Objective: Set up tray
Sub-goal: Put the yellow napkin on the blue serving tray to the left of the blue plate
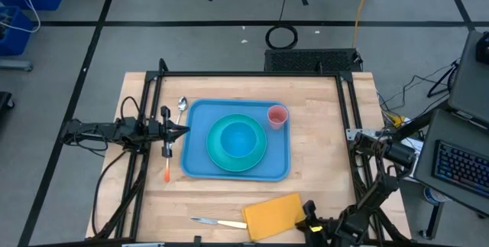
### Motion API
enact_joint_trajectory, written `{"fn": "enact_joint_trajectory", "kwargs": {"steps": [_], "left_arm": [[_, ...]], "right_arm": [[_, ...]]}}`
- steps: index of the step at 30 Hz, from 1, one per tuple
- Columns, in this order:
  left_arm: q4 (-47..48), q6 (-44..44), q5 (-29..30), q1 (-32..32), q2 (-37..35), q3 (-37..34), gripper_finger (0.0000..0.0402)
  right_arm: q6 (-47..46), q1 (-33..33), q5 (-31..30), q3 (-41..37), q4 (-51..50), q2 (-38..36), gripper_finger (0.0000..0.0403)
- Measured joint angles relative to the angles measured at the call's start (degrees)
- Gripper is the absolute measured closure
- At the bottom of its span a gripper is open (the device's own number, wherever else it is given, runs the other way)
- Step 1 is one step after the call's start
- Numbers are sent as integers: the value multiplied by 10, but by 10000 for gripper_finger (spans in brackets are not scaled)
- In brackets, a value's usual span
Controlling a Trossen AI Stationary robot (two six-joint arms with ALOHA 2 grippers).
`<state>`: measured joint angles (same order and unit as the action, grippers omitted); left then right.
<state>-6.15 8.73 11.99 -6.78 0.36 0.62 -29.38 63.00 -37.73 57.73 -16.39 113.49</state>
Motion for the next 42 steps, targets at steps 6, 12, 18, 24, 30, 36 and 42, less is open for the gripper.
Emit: {"fn": "enact_joint_trajectory", "kwargs": {"steps": [6,12,18,24,30,36,42], "left_arm": [[0,0,0,0,0,0,376],[0,0,0,0,0,0,376],[0,0,0,0,0,0,376],[0,0,0,0,0,0,376],[0,0,0,0,0,0,376],[0,0,0,0,0,0,376],[0,0,0,0,0,0,376]], "right_arm": [[-27,-9,7,-14,11,0,399],[-28,-11,-6,2,10,0,402],[-11,-12,-27,18,10,-13,403],[-1,-13,-46,18,-3,-31,403],[1,-14,-57,18,1,-33,403],[0,-14,-69,18,4,-34,403],[1,-15,-70,34,-13,-34,403]]}}
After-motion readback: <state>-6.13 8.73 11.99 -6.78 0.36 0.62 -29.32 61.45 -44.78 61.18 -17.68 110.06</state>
